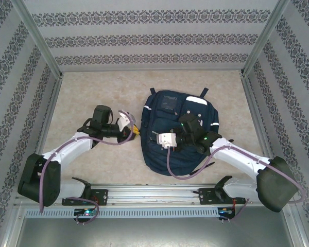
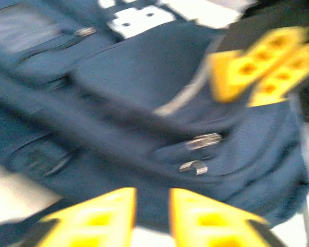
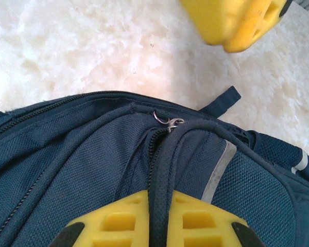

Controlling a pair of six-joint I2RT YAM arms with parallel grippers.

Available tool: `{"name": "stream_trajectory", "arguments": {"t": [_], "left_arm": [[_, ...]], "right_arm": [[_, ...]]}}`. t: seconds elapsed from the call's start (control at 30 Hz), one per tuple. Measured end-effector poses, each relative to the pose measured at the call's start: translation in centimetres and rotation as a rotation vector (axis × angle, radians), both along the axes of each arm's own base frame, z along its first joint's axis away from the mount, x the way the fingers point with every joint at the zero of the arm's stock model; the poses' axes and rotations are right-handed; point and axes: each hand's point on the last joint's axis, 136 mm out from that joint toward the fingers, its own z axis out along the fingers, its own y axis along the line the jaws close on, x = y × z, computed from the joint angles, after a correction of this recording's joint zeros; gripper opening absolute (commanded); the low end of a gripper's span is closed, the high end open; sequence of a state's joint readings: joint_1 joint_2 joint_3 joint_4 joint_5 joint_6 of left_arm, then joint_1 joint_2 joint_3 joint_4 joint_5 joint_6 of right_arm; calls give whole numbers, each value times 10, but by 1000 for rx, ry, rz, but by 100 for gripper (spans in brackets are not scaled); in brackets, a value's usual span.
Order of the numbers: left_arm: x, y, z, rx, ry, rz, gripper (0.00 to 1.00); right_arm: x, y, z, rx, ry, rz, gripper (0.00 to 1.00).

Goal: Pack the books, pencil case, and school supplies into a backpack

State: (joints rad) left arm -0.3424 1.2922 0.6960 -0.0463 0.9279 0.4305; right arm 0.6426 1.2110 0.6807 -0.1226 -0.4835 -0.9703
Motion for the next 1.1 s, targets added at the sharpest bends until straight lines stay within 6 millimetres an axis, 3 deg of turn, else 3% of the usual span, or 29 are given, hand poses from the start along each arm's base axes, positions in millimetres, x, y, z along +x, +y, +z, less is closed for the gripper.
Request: {"name": "stream_trajectory", "arguments": {"t": [0.17, 0.43, 0.6, 0.73, 0.9, 1.1], "left_arm": [[-29, -20, 5, -10, -93, -175, 47], [-33, -38, -17, 89, -123, -314, 44], [-39, -47, -31, 123, -114, -346, 31], [-42, -52, -34, 133, -123, -361, 0], [-49, -55, -38, 134, -120, -377, 0], [-43, -45, -40, 189, -157, -339, 0]], "right_arm": [[-6, -1, 7, 32, -4, 44, 0], [-26, 0, 18, 71, -28, 153, 0], [-33, -1, 20, 76, -27, 183, 0], [-35, -3, 19, 71, -23, 188, 0], [-35, -5, 19, 65, -30, 183, 0], [-41, -11, 15, 25, -86, 217, 0]]}}
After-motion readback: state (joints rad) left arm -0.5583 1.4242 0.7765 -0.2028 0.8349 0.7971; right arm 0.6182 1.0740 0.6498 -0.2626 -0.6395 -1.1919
